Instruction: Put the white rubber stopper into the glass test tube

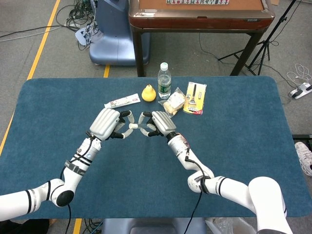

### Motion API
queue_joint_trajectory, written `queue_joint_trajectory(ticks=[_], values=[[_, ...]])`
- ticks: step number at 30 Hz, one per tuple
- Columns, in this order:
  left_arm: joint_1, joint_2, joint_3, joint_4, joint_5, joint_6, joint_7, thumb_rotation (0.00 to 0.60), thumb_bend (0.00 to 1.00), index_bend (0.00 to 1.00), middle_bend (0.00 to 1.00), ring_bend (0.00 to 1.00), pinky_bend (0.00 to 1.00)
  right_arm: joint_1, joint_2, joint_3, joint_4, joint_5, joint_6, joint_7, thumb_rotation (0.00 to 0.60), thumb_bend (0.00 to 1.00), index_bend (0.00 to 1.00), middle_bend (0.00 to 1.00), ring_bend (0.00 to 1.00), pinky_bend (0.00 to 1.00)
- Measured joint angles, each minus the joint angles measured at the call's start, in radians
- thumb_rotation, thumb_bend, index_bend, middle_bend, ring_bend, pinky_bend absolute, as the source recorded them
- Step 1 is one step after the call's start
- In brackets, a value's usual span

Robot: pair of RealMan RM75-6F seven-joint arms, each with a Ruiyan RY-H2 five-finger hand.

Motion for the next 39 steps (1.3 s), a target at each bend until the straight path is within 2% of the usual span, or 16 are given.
queue_joint_trajectory(ticks=[18, 39], values=[[-0.021, -0.013, 0.039, 0.049, 0.002, -0.011, 0.125, 0.600, 0.29, 0.58, 1.00, 1.00, 1.00, 0.008, -0.005, 0.008, -0.006, 0.055, -0.022, -0.076, 0.600, 0.49, 0.92, 1.00, 1.00, 1.00], [-0.023, 0.000, 0.061, 0.049, 0.010, 0.003, 0.220, 0.600, 0.30, 0.58, 1.00, 1.00, 1.00, 0.016, -0.021, 0.015, -0.001, 0.095, -0.042, -0.119, 0.600, 0.49, 0.92, 1.00, 1.00, 1.00]])
